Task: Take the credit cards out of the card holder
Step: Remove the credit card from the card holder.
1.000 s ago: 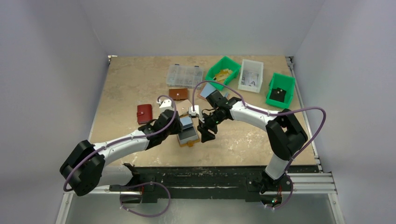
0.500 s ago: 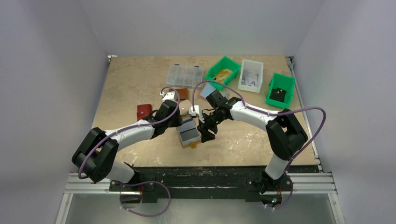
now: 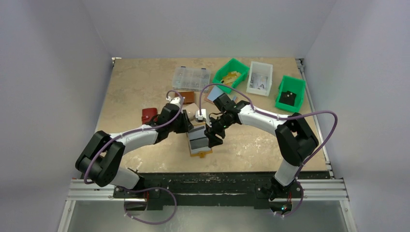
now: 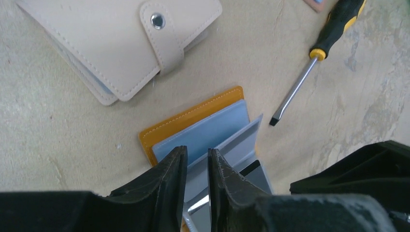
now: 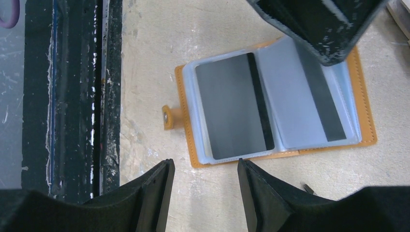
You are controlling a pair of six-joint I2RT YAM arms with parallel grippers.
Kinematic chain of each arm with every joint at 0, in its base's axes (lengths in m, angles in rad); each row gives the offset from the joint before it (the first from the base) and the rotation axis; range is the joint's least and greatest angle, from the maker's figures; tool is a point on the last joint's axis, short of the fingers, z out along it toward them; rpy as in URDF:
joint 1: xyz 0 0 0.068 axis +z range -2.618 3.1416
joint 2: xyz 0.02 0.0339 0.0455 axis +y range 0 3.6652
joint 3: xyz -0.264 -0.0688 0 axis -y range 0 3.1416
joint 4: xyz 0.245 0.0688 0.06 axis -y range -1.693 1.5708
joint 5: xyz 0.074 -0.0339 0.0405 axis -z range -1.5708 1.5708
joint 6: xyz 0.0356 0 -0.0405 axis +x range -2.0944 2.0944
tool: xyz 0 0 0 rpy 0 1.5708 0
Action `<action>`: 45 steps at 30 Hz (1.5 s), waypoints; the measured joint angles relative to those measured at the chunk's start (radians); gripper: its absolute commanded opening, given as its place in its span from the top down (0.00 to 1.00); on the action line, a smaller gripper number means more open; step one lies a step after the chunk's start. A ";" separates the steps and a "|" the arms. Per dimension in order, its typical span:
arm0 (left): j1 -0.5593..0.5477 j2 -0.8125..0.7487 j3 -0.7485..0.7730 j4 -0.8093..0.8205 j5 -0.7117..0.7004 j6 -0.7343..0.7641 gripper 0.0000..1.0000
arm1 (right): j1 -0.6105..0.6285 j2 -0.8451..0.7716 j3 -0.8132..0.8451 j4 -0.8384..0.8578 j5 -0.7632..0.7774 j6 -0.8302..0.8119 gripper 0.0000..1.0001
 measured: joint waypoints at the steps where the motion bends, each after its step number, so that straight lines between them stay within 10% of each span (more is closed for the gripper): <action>1: 0.004 -0.002 -0.011 0.006 0.010 -0.006 0.74 | 0.000 0.000 0.000 0.000 0.000 0.000 0.40; 45: 0.009 -0.153 -0.343 0.303 0.300 -0.264 0.69 | 0.000 0.071 0.000 0.087 0.026 0.120 0.50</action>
